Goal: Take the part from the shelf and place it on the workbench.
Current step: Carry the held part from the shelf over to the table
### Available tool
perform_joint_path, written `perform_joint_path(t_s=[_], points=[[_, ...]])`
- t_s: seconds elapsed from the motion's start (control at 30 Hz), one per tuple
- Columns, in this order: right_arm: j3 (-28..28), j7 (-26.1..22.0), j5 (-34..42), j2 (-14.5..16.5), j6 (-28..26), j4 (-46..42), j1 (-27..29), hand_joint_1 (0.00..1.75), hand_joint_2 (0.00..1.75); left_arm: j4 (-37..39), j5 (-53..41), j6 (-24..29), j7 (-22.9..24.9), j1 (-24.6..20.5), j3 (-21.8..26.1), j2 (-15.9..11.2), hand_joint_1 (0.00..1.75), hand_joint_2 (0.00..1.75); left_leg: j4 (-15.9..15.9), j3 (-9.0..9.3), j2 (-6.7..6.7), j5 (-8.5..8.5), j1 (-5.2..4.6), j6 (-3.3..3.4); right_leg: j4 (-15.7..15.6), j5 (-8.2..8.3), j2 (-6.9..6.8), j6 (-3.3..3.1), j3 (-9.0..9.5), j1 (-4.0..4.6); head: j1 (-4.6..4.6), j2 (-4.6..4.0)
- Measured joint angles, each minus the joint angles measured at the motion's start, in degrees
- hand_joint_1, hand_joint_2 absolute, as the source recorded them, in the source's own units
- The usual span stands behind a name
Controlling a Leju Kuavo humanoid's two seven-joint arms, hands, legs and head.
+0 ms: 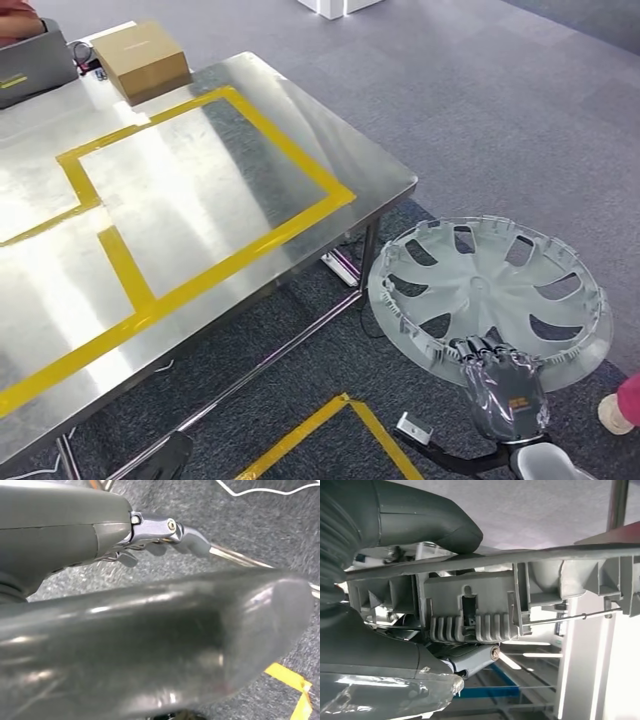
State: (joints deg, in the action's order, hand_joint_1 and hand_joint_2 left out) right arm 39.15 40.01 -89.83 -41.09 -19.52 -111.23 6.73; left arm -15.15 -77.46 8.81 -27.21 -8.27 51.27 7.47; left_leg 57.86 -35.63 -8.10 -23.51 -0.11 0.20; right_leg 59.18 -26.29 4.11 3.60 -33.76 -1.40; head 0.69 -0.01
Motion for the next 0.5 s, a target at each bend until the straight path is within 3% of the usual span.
perform_joint_path(t_s=[0.03,0.1,0.17,0.23,0.27,0.33,0.4,0.47,0.5], points=[[0.0,0.0,0.0,0.0,0.0,0.0,0.0,1.75,1.75,0.0,0.0,0.0,0.0,0.1,0.0,0.0,0.0,0.0,0.0,-0.14,0.27,-0.06,0.02,-0.29,-0.1,0.05,-0.68,-0.41,0.06,0.05,0.01,-0.01],[-0.1,0.0,0.0,0.0,0.0,-0.1,0.1,1.75,1.75,0.0,0.0,0.0,0.0,0.2,0.0,-0.1,0.0,0.0,2.4,-1.35,3.07,-1.7,-0.17,-0.8,-0.3,0.11,-2.17,-1.25,0.21,0.03,-0.34,-0.01],[-0.1,0.1,0.0,0.0,0.0,-0.2,0.2,1.75,1.75,0.0,0.0,0.0,0.0,0.0,0.0,0.0,0.0,0.0,9.3,-4.68,6.46,-5.33,-0.18,-1.22,-0.3,0.0,-3.76,-1.77,0.24,0.24,-0.68,-0.01],[-0.1,0.1,0.0,0.0,0.0,-0.2,0.3,1.75,1.75,0.0,0.1,0.0,0.0,0.0,0.0,0.1,0.0,0.0,15.9,-7.85,7.35,-7.63,-0.02,-1.42,-0.3,-0.11,-5.37,-1.92,0.27,0.43,-0.68,-0.01],[-0.1,0.1,0.0,0.0,0.0,-0.2,0.3,1.75,1.75,0.0,0.1,0.0,0.0,0.1,0.0,0.1,0.0,0.0,16.4,-8.07,7.44,-7.21,-0.01,-1.41,-0.3,-0.17,-6.14,-1.96,0.33,0.5,-0.69,-0.01],[-0.1,0.1,0.0,0.0,0.0,-0.2,0.3,1.75,1.75,0.0,0.1,0.0,0.0,0.1,0.0,0.1,0.0,0.0,11.1,-5.18,8.22,-3.93,-0.14,-1.06,-0.3,-0.34,-7.52,-1.9,0.6,0.63,-0.7,-0.01],[-0.1,0.1,0.0,0.0,0.0,-0.2,0.3,1.75,1.75,0.0,0.1,0.0,0.0,0.0,0.0,0.0,0.0,0.0,3.4,-1.01,11.15,-1.33,-0.75,-0.37,-0.3,-0.65,-8.79,-1.53,0.96,0.91,-0.67,-0.01],[-0.1,0.1,0.0,0.0,0.0,-0.2,0.3,1.75,1.75,0.0,0.1,0.0,0.0,-0.2,0.0,0.0,0.0,0.0,0.1,0.58,12.64,-0.93,-1.29,0.2,-0.3,-0.92,-10.01,-1.03,1.24,1.2,-0.62,-0.01],[-0.1,0.0,0.0,0.0,0.0,-0.2,0.3,1.75,1.75,0.0,0.1,0.0,0.0,-0.2,-0.1,0.0,0.0,0.0,-0.1,0.48,11.92,-0.92,-1.36,0.43,-0.5,-0.99,-10.67,-0.77,1.42,1.28,-0.62,-0.01]])
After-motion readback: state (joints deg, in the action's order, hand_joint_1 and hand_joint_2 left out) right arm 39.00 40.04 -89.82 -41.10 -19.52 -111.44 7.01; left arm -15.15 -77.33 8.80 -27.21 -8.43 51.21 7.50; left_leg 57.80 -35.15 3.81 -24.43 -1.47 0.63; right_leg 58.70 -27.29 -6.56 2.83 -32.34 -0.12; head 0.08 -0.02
